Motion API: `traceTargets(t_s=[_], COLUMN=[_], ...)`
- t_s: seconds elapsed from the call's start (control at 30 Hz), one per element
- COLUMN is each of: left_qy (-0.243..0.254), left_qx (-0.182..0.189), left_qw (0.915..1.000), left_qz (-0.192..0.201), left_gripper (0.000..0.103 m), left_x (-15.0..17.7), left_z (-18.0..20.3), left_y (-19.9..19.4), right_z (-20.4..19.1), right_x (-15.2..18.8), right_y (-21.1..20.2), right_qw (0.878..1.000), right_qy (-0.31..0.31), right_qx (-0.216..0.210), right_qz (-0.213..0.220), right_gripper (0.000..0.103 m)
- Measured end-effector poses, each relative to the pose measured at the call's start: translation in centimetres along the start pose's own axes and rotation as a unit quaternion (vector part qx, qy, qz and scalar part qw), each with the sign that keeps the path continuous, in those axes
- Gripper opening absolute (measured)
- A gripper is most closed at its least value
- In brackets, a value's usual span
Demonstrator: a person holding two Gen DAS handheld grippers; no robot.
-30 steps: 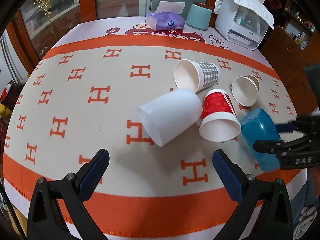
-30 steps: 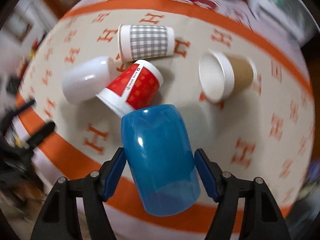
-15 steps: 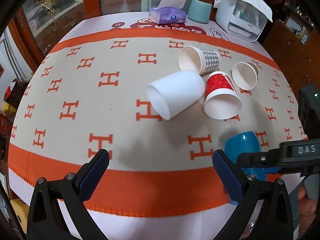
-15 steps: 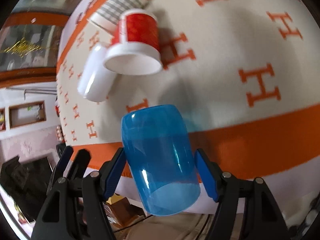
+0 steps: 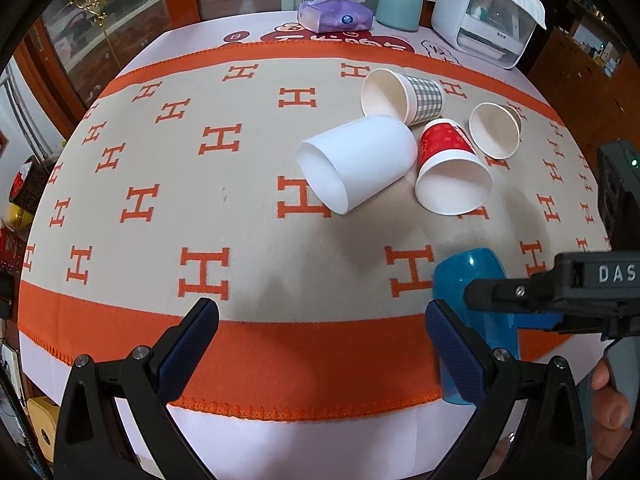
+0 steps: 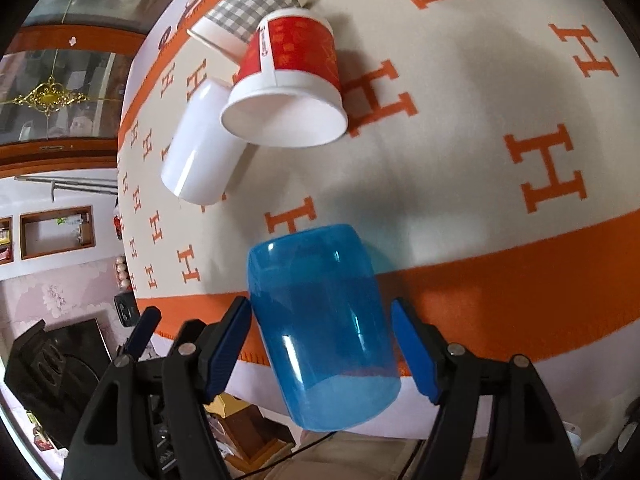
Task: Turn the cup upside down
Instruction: 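Lift the blue cup with the right tool and tilt it upward, then close the left tool on the blue cup while the right tool releases it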
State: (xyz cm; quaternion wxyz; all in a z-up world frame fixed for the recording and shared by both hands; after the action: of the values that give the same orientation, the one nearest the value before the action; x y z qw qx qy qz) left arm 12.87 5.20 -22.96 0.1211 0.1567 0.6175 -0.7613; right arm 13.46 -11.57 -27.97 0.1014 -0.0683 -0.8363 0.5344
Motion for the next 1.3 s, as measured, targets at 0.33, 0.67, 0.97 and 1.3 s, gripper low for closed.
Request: traceTargets(t_s=[0.33,0.67,0.97,1.3], left_qy=[0.005,0.010,0.008,0.015], left_qx=[0.005,0.005,0.002,0.008], left_qw=[0.9999,0.9997,0.9998,0.9997], left_qz=[-0.014,-0.023,-0.021,-0.017], left_gripper=[0.102,0.102,0.102,0.102], left_x=[0.7,1.5,1.7,1.7], left_z=[0.2,0.5,0.4,1.1], left_y=[0.5,1.0,0.9,-0.2], right_z=[0.0,1.0,1.0,0.9], right_x=[0.4,1.3,1.8,2.0], right_y=[-0.7,-0.5,-0.1,-1.5], right_qw=[1.000,1.000,0.999,0.998], right_qy=[-0.009,-0.018,-0.030,-0.044], right_qx=[-0.022,-0.015,-0.012,-0.019], right_qz=[0.000,0.004,0.013,0.039], right_gripper=[0.072,0.072,0.072,0.072])
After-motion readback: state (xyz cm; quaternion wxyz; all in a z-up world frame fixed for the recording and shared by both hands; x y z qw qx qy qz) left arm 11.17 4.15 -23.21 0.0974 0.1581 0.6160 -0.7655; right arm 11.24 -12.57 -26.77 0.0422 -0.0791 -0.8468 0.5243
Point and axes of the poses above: each gripper's, at about its wrist camera, not at the fingertips, and y roughly the way its jaws point, z to its right, x to its underside, the point moved 9 cm from there along y, roughly the way its jaws point, and after that the axes turned 8 degrees about x, right-handed, at the moved point
